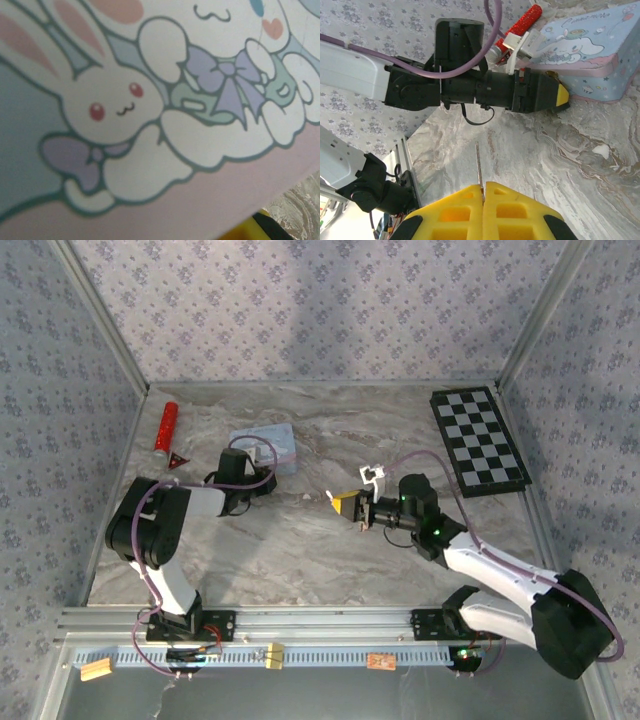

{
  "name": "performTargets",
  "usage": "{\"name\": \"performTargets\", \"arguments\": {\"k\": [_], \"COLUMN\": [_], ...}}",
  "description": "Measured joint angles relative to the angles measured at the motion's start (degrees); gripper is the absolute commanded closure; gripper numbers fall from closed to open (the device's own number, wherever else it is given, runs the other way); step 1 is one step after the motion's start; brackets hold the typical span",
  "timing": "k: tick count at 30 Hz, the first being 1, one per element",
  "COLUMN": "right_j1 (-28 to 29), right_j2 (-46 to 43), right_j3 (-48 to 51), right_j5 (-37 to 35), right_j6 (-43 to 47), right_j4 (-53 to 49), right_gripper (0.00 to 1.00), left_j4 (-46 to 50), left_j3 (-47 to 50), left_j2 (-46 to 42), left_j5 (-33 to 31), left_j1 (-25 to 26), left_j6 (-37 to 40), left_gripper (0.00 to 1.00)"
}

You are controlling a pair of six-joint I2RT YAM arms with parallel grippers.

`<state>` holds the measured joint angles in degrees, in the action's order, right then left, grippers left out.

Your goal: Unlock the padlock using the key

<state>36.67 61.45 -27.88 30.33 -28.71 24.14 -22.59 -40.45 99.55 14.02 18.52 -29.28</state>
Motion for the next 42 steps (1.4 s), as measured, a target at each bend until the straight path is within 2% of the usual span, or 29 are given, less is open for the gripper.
{"name": "performTargets", "arguments": {"k": [10,17,28,36,42], "right_j1": [0.7,0.8,7.0,7.4,8.1], "right_j2": [3.0,8.5,22.6,33.8,36.6], "right_j3": [0.0,-0.5,-3.7,-4.4,-4.5], "right_j5": [-1.3,-1.1,0.2,1.0,1.0], "right_j6": [-0.4,-3.8,-14.6,-21.3,-23.7], "right_j4": [0.0,0.7,10.1,20.3,25.2], "right_gripper": [1.00,1.00,1.00,1.00,1.00], "left_j4": [0.3,5.4,12.6,17.1,19.2], "left_j3": [0.0,-0.5,-0.4,-0.5,-0.5], "left_j2": [-0.1,-2.6,-8.6,-12.2,-12.6], "left_j5": [1.2,3.9,10.3,15.8,18.4], "left_j1": [0.0,0.0,0.0,0.0,-0.1], "left_j6": [-0.4,-0.3,-1.3,-1.9,-1.9], "left_gripper": [0.89,0.99,1.00,1.00,1.00]}}
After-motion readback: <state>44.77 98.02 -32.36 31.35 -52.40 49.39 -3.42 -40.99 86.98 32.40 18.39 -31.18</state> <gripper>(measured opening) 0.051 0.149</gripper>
